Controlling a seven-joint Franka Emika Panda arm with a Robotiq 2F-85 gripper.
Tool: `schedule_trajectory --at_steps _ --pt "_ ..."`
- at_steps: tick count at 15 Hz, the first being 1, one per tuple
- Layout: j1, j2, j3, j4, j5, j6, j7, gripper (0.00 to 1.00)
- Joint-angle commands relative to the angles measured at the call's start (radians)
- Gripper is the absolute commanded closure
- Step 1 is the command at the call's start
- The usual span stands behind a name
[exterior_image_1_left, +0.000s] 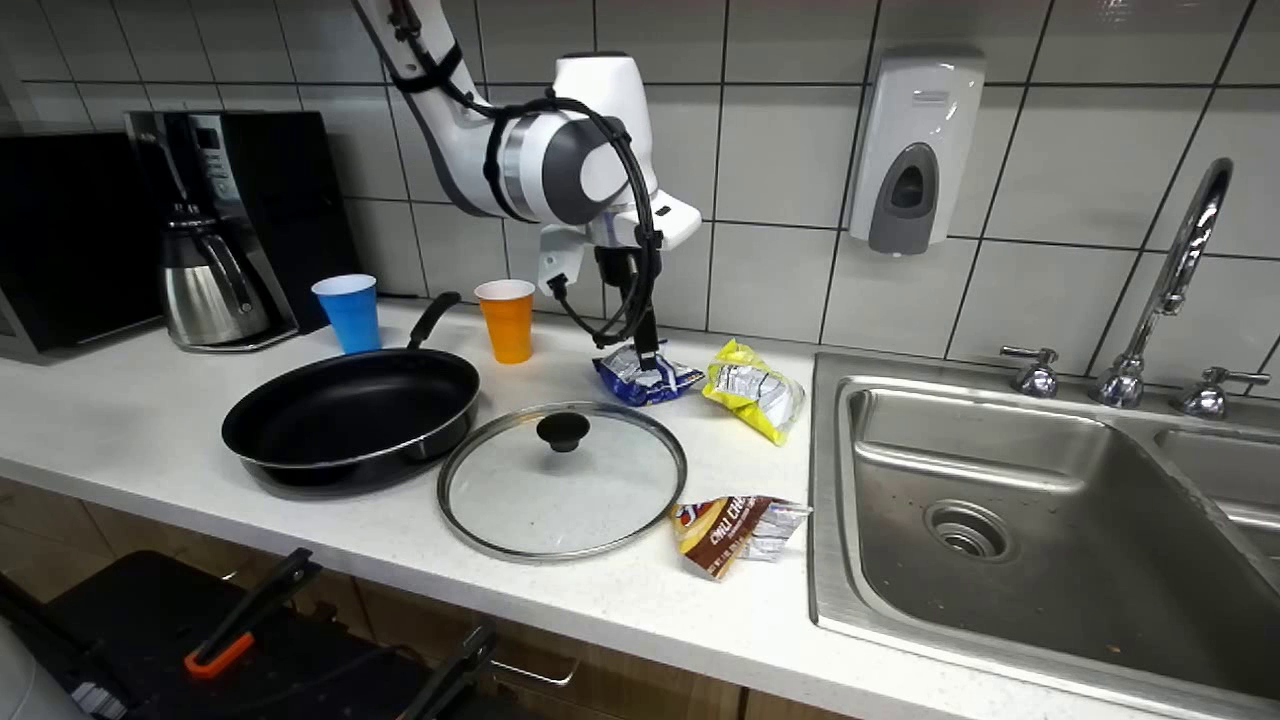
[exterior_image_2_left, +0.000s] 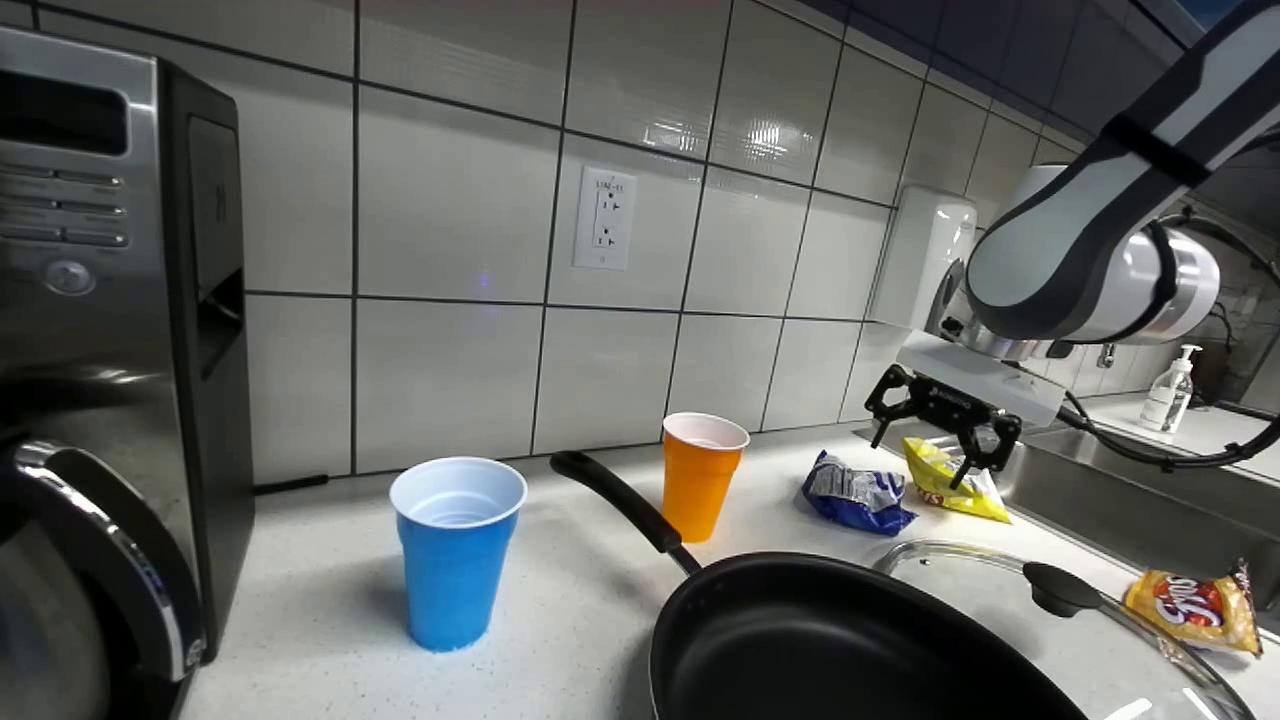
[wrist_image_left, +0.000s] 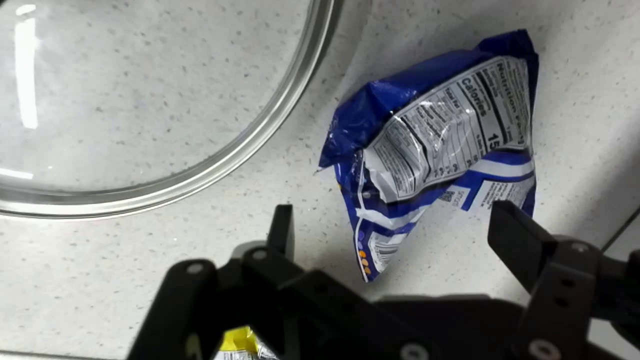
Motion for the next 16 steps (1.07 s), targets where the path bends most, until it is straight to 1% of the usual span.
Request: schedule_trajectory --at_steps 1,4,8,12,16 --pt "-0.049 0.066 0.042 0.109 0.107 -0.047 -0.052 0.00" --pt "-0.087 0.106 0.086 0.168 0.191 -0.078 -0.100 0.00" --pt "-0.101 0.147 0.097 0.220 0.248 -0.136 -0.116 0.00" --pt "-0.084 0.162 0.076 0.236 0.247 -0.177 -0.093 0.00" --pt "-0.083 0.167 0.072 0.241 0.246 -0.207 -0.089 0.00"
